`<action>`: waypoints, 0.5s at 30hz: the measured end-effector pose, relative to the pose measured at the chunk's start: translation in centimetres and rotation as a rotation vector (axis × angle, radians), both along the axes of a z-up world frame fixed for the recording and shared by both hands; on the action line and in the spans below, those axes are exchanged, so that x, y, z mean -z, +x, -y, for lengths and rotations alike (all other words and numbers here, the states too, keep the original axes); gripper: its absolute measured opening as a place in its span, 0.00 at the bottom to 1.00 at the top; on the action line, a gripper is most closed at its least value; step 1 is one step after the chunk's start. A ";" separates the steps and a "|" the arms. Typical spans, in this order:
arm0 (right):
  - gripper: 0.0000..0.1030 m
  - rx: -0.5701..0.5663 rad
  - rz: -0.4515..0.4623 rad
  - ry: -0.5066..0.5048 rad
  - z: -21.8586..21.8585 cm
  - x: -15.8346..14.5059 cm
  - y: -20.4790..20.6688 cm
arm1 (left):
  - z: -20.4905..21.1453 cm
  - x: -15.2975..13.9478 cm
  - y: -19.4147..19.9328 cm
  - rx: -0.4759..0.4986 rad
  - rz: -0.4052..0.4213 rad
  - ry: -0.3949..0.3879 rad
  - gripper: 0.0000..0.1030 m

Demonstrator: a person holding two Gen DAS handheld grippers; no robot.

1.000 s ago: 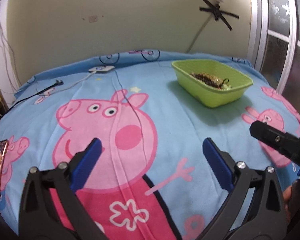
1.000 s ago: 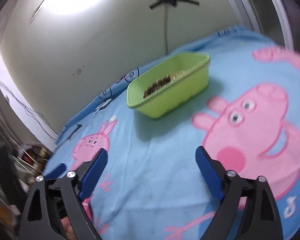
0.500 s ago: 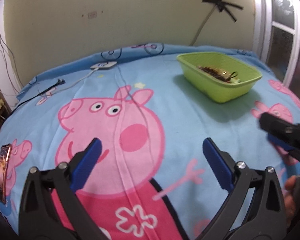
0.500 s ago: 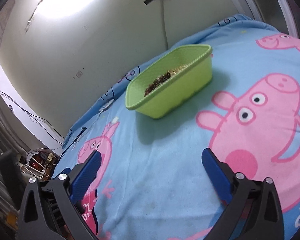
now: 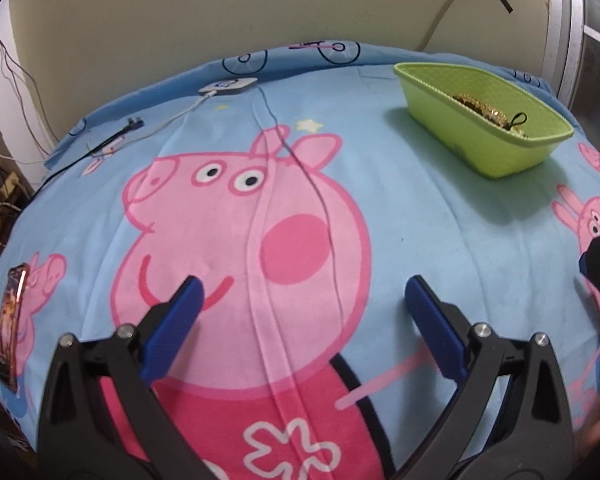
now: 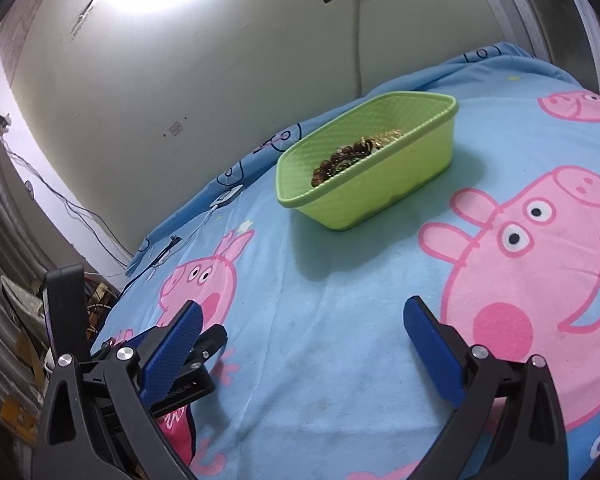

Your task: Organize jewelry

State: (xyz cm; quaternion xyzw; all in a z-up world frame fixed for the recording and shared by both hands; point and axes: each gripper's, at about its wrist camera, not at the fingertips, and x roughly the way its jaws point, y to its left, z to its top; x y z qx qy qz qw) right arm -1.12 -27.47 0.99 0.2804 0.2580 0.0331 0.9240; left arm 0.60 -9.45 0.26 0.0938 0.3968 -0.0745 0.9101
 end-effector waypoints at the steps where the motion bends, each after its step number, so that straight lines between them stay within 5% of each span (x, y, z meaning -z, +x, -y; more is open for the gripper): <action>1: 0.81 -0.003 0.002 0.003 0.1 0.0 0.0 | 0.1 0.0 0.0 -0.004 0.000 0.009 0.94; 15: 0.81 -0.022 0.018 0.099 1.6 0.6 -0.2 | 0.3 0.1 0.0 -0.010 0.000 0.036 0.94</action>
